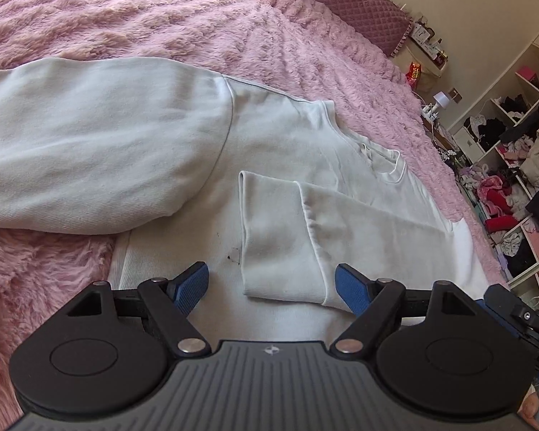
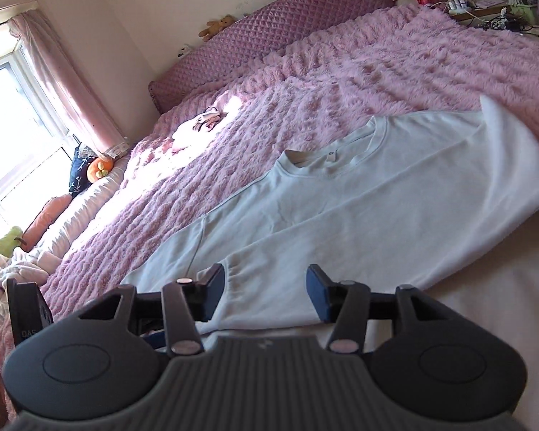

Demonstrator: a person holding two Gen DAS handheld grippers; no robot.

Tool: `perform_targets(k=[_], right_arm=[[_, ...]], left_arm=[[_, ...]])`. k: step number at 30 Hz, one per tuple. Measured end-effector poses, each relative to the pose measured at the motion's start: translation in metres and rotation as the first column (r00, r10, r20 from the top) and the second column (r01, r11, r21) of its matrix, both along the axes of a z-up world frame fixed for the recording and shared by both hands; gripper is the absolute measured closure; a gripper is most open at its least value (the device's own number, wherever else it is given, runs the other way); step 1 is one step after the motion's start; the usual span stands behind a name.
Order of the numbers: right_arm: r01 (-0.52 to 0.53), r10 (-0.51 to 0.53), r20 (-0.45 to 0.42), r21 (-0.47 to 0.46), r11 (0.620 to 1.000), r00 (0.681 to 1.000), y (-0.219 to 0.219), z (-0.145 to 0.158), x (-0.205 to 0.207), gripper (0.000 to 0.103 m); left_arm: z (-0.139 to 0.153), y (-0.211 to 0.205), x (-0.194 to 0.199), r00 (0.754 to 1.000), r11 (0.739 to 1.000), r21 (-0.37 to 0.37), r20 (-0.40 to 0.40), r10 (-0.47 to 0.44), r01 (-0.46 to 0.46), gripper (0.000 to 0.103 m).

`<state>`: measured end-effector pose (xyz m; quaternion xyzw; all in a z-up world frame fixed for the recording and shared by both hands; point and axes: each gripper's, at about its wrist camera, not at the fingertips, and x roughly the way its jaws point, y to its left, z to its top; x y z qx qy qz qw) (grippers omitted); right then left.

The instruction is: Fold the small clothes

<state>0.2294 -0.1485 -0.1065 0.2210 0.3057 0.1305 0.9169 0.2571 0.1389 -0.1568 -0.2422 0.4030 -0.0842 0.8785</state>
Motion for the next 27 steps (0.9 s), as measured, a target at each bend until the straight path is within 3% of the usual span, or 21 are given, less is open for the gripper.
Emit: perform_targets(k=[5, 8, 10, 11, 13, 15, 16, 18, 21, 23, 27], right_arm=[[0.111, -0.114, -0.027, -0.078, 0.991, 0.993, -0.059, -0.001, -0.022, 0.055], [0.163, -0.167, -0.038, -0.086, 0.983, 0.985, -0.080, -0.004, -0.030, 0.055], [0.182, -0.186, -0.043, -0.084, 0.980, 0.982, -0.088, -0.006, -0.033, 0.055], [0.189, -0.193, -0.043, -0.085, 0.978, 0.980, -0.091, -0.007, -0.034, 0.055], [0.196, -0.200, -0.036, -0.105, 0.975, 0.979, -0.094, -0.008, -0.036, 0.055], [0.183, -0.189, -0.015, -0.176, 0.967, 0.982, -0.092, -0.007, -0.034, 0.055], [0.191, -0.196, 0.005, -0.241, 0.952, 0.981, -0.089, -0.006, -0.035, 0.055], [0.220, -0.218, 0.051, -0.409, 0.886, 0.975, -0.082, -0.005, -0.028, 0.055], [0.249, -0.251, 0.082, -0.597, 0.762, 0.964, -0.080, -0.013, -0.019, 0.055], [0.239, -0.260, 0.073, -0.673, 0.700, 0.963, -0.084, -0.022, -0.011, 0.055], [0.205, -0.216, 0.084, -0.745, 0.635, 0.973, -0.086, -0.040, 0.003, 0.058]], left_arm=[[-0.006, -0.002, 0.014, 1.000, 0.999, -0.032, 0.013, -0.001, 0.001, 0.009], [-0.009, 0.001, 0.026, 1.000, 0.991, -0.136, 0.025, -0.018, 0.021, 0.009], [-0.012, 0.000, 0.032, 1.000, 0.985, -0.172, 0.019, -0.025, 0.028, 0.017], [-0.013, -0.001, 0.034, 1.000, 0.985, -0.170, 0.017, -0.024, 0.026, 0.022], [-0.012, -0.004, 0.036, 1.000, 0.993, -0.119, -0.004, 0.003, -0.004, 0.066], [-0.012, -0.003, 0.036, 1.000, 0.992, -0.129, 0.003, 0.007, -0.006, 0.083], [-0.009, -0.002, 0.034, 1.000, 0.991, -0.133, 0.018, 0.007, -0.005, 0.097], [-0.001, -0.003, 0.030, 0.998, 0.994, -0.112, 0.062, -0.003, 0.010, 0.097], [0.029, 0.001, 0.016, 0.980, 0.991, -0.125, 0.200, -0.012, 0.037, 0.098], [0.047, 0.005, 0.007, 0.964, 0.989, -0.141, 0.266, 0.001, 0.038, 0.099], [0.068, 0.018, -0.003, 0.943, 0.988, -0.152, 0.327, 0.069, -0.020, 0.099]])
